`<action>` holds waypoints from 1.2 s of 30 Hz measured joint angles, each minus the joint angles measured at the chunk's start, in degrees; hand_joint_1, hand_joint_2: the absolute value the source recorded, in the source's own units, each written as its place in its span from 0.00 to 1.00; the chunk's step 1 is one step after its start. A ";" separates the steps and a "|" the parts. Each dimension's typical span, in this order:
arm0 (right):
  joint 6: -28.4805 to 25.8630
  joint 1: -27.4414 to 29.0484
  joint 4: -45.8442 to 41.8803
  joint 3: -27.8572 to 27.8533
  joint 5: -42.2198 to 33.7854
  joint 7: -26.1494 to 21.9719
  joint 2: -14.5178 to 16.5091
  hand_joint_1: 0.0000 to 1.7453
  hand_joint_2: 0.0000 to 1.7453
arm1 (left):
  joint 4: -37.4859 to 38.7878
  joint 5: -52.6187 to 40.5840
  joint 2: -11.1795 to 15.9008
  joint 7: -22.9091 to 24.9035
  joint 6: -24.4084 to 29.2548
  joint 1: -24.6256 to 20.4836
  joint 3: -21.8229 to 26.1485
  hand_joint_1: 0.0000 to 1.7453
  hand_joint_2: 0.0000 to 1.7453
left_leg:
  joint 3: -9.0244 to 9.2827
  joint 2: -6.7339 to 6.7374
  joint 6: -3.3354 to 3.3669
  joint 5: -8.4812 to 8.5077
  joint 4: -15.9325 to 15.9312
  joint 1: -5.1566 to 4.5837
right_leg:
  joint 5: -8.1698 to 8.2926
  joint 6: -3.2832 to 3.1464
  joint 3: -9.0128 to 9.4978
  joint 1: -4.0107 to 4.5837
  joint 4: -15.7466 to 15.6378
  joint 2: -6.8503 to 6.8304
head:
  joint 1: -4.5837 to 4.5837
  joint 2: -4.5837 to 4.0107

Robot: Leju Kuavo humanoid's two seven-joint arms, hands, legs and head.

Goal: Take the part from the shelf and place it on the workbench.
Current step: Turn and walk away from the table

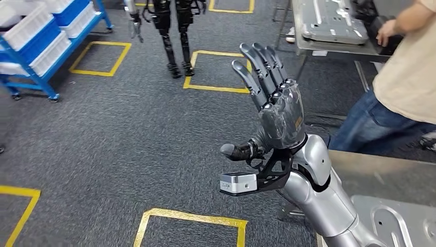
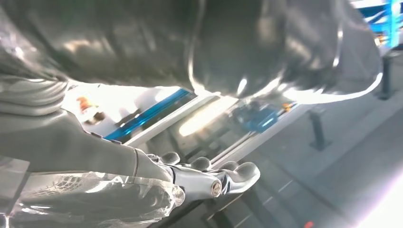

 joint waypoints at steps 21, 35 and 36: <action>0.09 -0.18 0.20 -0.39 0.48 -0.21 -0.22 0.00 0.00 | 0.00 0.30 -0.08 -1.19 -0.28 -0.12 0.18 0.00 0.00 | 7.10 -4.56 3.33 5.89 -12.59 -0.51 | -1.08 1.76 -2.57 0.03 4.86 4.10 | 0.11 0.00; 0.59 -0.83 1.80 -0.35 -0.14 -0.34 0.60 0.00 0.00 | 0.01 0.36 -0.02 0.27 -1.04 -0.11 0.25 0.00 0.00 | 3.11 2.01 0.45 3.85 -5.12 0.07 | -0.82 0.49 0.21 0.10 0.47 -3.61 | -0.08 0.00; 0.82 -0.87 1.95 -0.35 -0.27 -0.33 0.61 0.00 0.00 | 0.01 0.32 0.00 0.43 -1.10 -0.20 0.25 0.00 0.00 | 4.97 3.21 0.61 4.94 -8.57 -0.16 | -1.10 0.77 0.22 0.26 0.77 -4.17 | -0.08 0.00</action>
